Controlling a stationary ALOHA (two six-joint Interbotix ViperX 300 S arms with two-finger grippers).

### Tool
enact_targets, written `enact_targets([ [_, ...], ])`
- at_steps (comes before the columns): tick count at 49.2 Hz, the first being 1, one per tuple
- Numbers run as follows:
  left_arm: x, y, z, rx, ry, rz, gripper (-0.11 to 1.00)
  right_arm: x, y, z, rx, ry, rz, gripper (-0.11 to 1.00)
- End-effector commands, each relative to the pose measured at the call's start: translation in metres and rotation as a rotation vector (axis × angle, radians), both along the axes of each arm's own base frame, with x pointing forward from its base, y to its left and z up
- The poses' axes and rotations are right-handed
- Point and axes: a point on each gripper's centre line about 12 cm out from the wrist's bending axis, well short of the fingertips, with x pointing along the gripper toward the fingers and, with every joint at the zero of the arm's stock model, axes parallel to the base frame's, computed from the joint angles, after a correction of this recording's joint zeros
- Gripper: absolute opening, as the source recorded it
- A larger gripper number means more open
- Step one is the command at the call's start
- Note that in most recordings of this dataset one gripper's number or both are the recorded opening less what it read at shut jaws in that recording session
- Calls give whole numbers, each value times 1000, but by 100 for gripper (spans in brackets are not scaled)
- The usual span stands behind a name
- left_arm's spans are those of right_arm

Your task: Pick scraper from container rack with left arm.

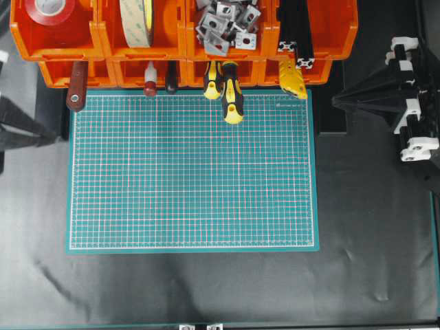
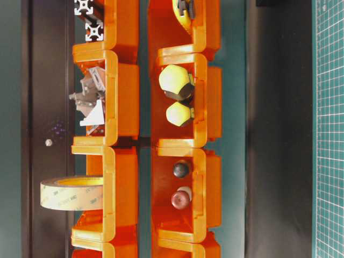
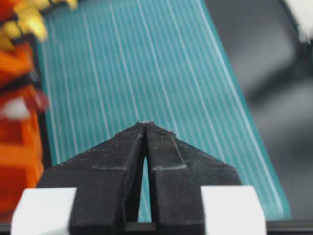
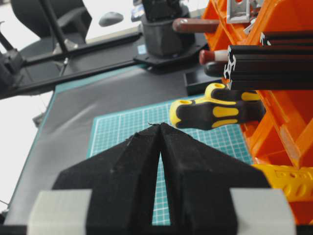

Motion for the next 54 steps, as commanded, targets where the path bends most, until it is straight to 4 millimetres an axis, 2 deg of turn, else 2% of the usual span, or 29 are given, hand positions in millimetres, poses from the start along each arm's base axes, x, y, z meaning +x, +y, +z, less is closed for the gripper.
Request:
enact_targets([
  [1,-1,-4,5,94,137,-26,0,3,0,15,15,-45,0,1],
  [9,11,-8,11,343,162,-18,0,3,0,16,50,-45,-3,1],
  [14,16,-6,13,477,180,103,0,3,1,16,61,-46,1,1],
  [20,17,-18,5,574,187,218,0,3,3,17,61,-51,7,1],
  [25,20,-30,-11,600,208,290,0,2,3,18,61,-52,9,1],
  [32,29,-33,-33,652,235,389,0,2,3,18,61,-52,9,1],
  [39,36,-38,-31,636,204,372,0,2,3,17,60,-47,9,1],
  [52,32,-36,-32,598,170,353,1,2,4,16,58,-38,14,1],
  [54,31,-34,-33,596,172,356,4,2,4,15,57,-36,16,1],
])
